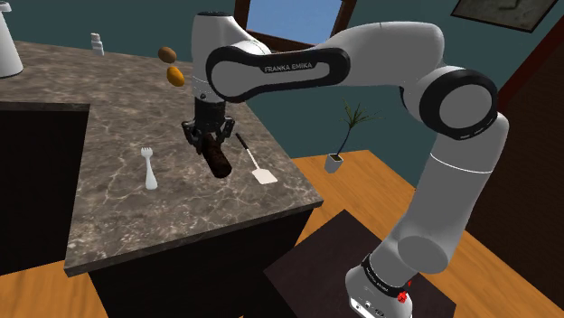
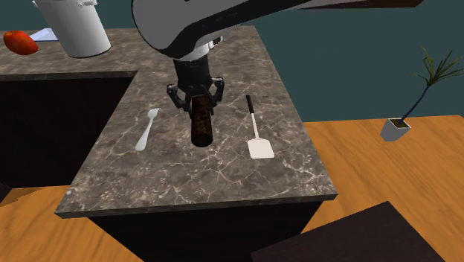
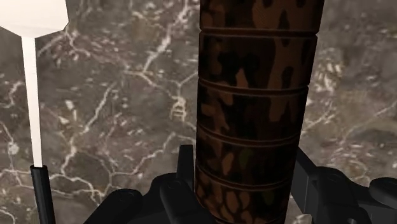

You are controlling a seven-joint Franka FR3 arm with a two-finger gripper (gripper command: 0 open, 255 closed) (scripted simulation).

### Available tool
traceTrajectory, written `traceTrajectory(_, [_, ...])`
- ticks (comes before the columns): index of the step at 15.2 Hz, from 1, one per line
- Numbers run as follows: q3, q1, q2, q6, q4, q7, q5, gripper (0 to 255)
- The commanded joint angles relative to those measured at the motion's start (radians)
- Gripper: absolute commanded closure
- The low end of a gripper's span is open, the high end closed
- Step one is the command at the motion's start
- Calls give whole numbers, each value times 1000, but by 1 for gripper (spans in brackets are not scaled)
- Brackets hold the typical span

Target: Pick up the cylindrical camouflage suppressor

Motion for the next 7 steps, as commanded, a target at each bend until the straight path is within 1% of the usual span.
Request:
traceTrajectory(1, [1, 0, -7, -24, 18, -3, 4, 255])
traceTrajectory(5, [3, 1, -16, -75, 61, -9, 10, 255])
traceTrajectory(7, [4, 1, -16, -77, 63, -9, 10, 255])
